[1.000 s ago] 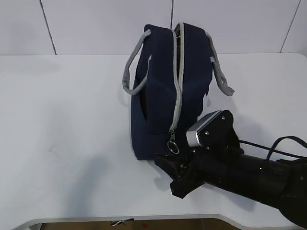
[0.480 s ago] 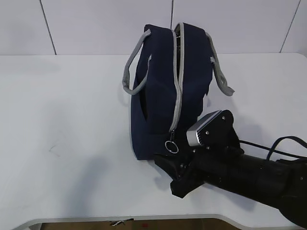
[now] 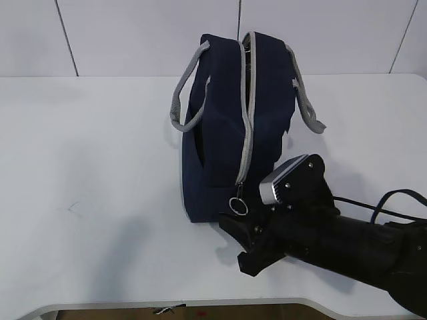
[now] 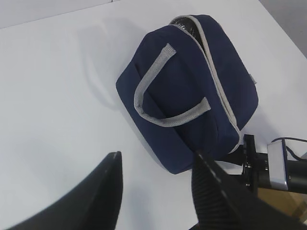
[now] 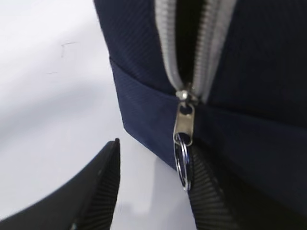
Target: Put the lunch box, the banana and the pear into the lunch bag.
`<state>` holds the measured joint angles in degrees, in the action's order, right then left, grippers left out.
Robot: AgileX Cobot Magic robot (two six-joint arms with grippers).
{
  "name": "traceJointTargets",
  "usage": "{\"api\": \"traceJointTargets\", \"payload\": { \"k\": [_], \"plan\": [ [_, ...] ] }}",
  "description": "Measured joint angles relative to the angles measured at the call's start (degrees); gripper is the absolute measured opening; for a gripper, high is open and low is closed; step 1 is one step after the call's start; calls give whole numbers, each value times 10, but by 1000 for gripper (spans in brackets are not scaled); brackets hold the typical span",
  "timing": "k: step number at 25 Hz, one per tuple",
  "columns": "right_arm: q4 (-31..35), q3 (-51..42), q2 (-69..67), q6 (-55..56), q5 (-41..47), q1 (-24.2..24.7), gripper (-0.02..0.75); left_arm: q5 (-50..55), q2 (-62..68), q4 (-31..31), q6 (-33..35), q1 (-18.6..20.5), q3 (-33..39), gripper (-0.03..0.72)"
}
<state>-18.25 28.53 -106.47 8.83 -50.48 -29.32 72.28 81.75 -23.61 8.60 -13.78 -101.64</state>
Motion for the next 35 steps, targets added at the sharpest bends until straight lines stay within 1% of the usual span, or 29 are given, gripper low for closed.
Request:
{"api": "traceJointTargets", "payload": {
  "k": [1, 2, 16, 23, 35],
  "plan": [
    [0, 0, 0, 0, 1, 0, 377, 0, 0, 0, 0, 0, 0, 358],
    [0, 0, 0, 0, 2, 0, 377, 0, 0, 0, 0, 0, 0, 375],
    [0, 0, 0, 0, 5, 0, 373, 0, 0, -1, -1, 0, 0, 352],
    [0, 0, 0, 1, 5, 0, 290, 0, -2, -2, -1, 0, 0, 346],
    [3, 0, 0, 2, 17, 0, 267, 0, -2, -5, -1, 0, 0, 345]
  ]
}}
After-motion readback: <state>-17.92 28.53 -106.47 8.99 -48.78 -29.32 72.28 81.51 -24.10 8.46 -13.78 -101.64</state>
